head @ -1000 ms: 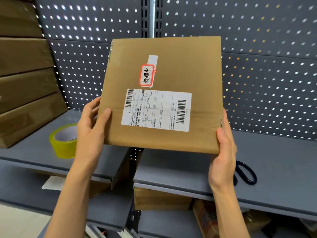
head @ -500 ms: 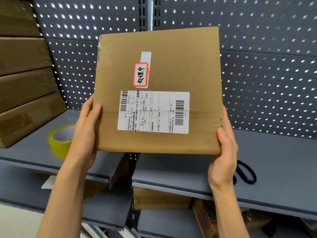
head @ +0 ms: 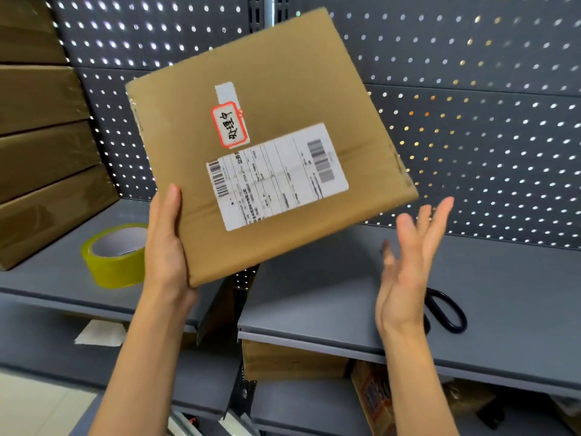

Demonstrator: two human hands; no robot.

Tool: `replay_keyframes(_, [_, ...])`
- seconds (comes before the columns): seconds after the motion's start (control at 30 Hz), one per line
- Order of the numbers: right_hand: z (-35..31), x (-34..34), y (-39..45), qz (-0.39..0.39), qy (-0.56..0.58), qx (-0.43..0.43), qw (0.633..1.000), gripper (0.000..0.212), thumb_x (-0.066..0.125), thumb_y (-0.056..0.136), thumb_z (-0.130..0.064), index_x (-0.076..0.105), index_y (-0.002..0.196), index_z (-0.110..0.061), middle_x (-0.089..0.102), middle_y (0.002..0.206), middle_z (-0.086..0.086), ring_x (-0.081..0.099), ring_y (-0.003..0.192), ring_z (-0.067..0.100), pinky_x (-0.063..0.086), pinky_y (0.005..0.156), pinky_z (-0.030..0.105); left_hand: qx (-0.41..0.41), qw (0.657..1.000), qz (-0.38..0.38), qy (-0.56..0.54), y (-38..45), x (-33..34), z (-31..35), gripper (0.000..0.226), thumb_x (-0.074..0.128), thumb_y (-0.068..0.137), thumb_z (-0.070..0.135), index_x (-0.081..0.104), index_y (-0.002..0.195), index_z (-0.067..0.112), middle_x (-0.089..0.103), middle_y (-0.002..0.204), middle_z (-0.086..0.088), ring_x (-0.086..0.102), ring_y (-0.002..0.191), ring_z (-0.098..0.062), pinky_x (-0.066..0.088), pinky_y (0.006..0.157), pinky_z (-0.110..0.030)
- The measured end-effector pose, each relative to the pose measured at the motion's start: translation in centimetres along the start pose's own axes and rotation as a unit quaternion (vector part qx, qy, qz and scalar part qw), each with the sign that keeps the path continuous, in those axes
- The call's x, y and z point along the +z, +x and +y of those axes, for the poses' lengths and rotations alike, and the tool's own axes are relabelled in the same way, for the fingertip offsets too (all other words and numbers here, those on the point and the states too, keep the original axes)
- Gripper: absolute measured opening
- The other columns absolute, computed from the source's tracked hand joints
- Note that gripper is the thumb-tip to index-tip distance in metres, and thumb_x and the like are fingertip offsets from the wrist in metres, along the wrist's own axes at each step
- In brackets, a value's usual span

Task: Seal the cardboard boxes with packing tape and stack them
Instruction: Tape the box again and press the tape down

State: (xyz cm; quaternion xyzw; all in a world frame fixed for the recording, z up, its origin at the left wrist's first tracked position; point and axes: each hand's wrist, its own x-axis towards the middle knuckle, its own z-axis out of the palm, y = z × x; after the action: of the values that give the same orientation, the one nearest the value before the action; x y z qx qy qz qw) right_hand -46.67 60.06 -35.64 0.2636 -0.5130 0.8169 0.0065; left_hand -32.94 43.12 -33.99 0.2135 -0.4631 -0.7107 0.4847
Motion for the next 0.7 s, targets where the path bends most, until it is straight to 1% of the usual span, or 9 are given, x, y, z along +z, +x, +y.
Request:
replay_keyframes(0.07, [-0.1,1.2,-1.0,-0.037,0.018,0.036,0.998,0.092,0.065,0.065,-0.064,0.006,0.135,-0.062,0.007,0.158,-0.019,0.029,0.131,-0.013,0.021,0.118,0.046,0.009,0.999,0.018,-0.039,-0.2,0.9,-0.2,0.062,0.056,0.086,0.056,0.047,0.137,0.022,0.062,0.128,-0.004,0.060,0.116,-0.026,0.049,0.094,-0.054])
replay_keyframes(0.13, [0.0,2.5,-2.0,-0.090,0.044,0.069,0.993,0.096,0.066,0.064,-0.058,0.003,0.136,-0.063,0.010,0.156,-0.024,0.035,0.117,-0.026,0.024,0.117,0.047,0.021,0.997,0.028,-0.068,-0.6,1.9,-0.6,0.067,0.058,0.083,0.057,0.045,0.139,0.022,0.060,0.131,-0.004,0.058,0.119,-0.025,0.046,0.099,-0.053])
replay_keyframes(0.17, [0.1,3.2,-2.5,-0.116,0.055,0.080,0.989,0.100,0.067,0.065,-0.055,0.002,0.139,-0.061,0.015,0.153,-0.029,0.036,0.117,-0.026,0.026,0.116,0.047,0.028,0.996,0.035,-0.073,-0.9,2.5,-0.9,0.064,0.056,0.087,0.055,0.043,0.140,0.022,0.060,0.132,-0.003,0.058,0.119,-0.023,0.047,0.099,-0.050])
replay_keyframes(0.27, [0.5,4.4,-3.1,-0.159,0.072,0.077,0.982,0.106,0.073,0.069,-0.049,0.000,0.146,-0.054,0.031,0.150,-0.023,0.034,0.136,0.001,0.030,0.113,0.051,0.047,0.996,0.063,-0.049,-2.2,3.9,-2.2,0.053,0.044,0.098,0.043,0.032,0.146,0.022,0.057,0.134,0.002,0.061,0.113,-0.012,0.051,0.096,-0.040])
replay_keyframes(0.4, [0.7,4.0,-2.7,-0.130,0.073,0.086,0.985,0.105,0.076,0.069,-0.039,0.006,0.146,-0.053,0.036,0.148,-0.020,0.041,0.134,0.007,0.036,0.110,0.051,0.032,0.997,0.042,-0.057,-3.0,4.3,-3.0,0.059,0.050,0.094,0.044,0.027,0.147,0.029,0.052,0.139,0.003,0.058,0.118,-0.013,0.049,0.098,-0.042])
replay_keyframes(0.53, [0.6,2.6,-2.2,-0.112,0.070,0.092,0.987,0.100,0.074,0.071,-0.035,0.012,0.148,-0.048,0.041,0.147,-0.015,0.044,0.132,0.008,0.036,0.110,0.048,0.041,0.994,0.096,-0.022,-1.8,3.3,-2.3,0.059,0.048,0.096,0.042,0.022,0.147,0.029,0.048,0.142,0.000,0.053,0.124,-0.018,0.051,0.081,-0.029])
replay_keyframes(0.57, [0.5,2.2,-2.1,-0.106,0.066,0.096,0.988,0.098,0.073,0.071,-0.034,0.014,0.148,-0.046,0.042,0.146,-0.014,0.045,0.130,0.007,0.037,0.110,0.045,0.056,0.991,0.119,-0.016,-1.2,2.7,-1.9,0.063,0.049,0.094,0.045,0.019,0.148,0.031,0.047,0.143,0.000,0.051,0.126,-0.020,0.051,0.084,-0.031])
replay_keyframes(0.63, [0.2,1.4,-1.6,-0.093,0.061,0.107,0.988,0.088,0.068,0.076,-0.031,0.020,0.149,-0.040,0.048,0.142,-0.012,0.051,0.125,0.006,0.040,0.108,0.041,0.083,0.984,0.156,-0.006,0.1,1.0,-0.9,0.073,0.052,0.089,0.049,0.012,0.148,0.033,0.043,0.146,0.000,0.049,0.128,-0.020,0.045,0.101,-0.042])
replay_keyframes(0.7, [0.1,0.6,-1.1,-0.087,0.060,0.118,0.987,0.075,0.059,0.080,-0.030,0.028,0.148,-0.034,0.055,0.137,-0.009,0.056,0.120,0.010,0.045,0.103,0.042,0.091,0.980,0.175,0.028,1.0,-0.6,-0.1,0.074,0.053,0.085,0.051,0.016,0.147,0.034,0.041,0.147,-0.002,0.048,0.129,-0.020,0.038,0.108,-0.046])
